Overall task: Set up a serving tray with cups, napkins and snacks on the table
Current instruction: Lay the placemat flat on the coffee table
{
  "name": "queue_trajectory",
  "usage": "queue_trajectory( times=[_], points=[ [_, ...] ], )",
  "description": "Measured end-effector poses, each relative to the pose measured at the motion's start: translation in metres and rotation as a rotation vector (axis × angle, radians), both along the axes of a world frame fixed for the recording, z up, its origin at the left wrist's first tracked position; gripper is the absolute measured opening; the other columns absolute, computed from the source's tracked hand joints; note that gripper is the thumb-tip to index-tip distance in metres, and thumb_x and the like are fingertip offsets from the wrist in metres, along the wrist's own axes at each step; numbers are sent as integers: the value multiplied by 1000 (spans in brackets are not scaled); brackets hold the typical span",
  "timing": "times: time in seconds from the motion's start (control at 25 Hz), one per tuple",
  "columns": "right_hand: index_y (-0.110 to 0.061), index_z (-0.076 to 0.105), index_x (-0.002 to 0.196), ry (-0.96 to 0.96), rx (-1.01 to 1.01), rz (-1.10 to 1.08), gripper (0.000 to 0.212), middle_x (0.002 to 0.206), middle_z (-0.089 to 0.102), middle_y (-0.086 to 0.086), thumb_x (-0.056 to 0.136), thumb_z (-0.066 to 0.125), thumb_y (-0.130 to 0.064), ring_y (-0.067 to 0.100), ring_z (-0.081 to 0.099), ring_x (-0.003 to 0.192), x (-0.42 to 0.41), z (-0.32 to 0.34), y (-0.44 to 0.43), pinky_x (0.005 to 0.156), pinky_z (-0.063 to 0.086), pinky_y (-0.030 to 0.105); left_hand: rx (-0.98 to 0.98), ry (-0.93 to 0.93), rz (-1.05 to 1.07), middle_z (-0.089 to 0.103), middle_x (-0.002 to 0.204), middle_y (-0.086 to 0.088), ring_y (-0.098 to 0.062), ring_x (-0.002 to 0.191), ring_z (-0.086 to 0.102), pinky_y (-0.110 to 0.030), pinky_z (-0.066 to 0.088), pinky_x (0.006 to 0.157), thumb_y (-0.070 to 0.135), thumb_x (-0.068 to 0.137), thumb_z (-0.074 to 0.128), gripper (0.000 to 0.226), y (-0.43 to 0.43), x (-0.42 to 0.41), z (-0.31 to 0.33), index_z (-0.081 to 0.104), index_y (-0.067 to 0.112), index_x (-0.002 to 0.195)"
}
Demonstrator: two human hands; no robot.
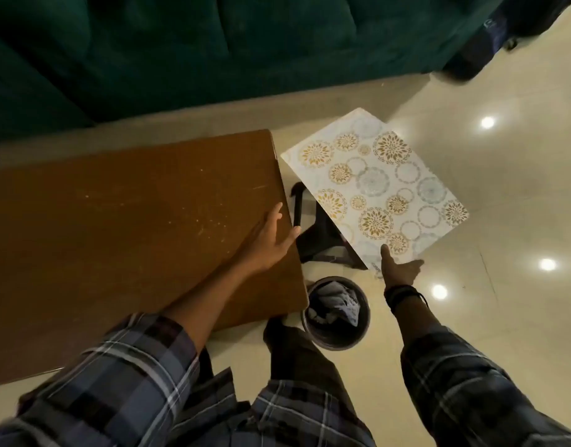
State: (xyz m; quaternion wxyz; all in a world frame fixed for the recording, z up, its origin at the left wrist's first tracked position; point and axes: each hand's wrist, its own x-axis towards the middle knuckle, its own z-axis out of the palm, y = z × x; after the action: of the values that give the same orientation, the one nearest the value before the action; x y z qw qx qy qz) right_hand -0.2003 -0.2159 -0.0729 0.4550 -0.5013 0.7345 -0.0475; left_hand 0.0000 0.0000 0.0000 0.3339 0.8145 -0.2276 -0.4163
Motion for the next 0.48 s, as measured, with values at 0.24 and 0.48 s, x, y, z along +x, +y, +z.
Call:
queue_trajectory(
  times=[0.24,0.48],
  points=[
    [-7,13,151,-118,158,-304,104,155,27,15,77,74,-48,38,39,135,-23,-33,-36,107,41,52,5,127,124,38,149,0,-18,132,41,-39,42,102,62,83,53,79,-28,-18,-24,22,27,147],
    [-10,31,146,-598,234,-283,66,134,57,14,89,61,2,29,61,115,-14,9,-15,71,60,30,-29,193,280,45,144,-6,-19,125,48,-36,47,96,56,85,54,74,-16,-14,-27,27,23,146]
  ],
)
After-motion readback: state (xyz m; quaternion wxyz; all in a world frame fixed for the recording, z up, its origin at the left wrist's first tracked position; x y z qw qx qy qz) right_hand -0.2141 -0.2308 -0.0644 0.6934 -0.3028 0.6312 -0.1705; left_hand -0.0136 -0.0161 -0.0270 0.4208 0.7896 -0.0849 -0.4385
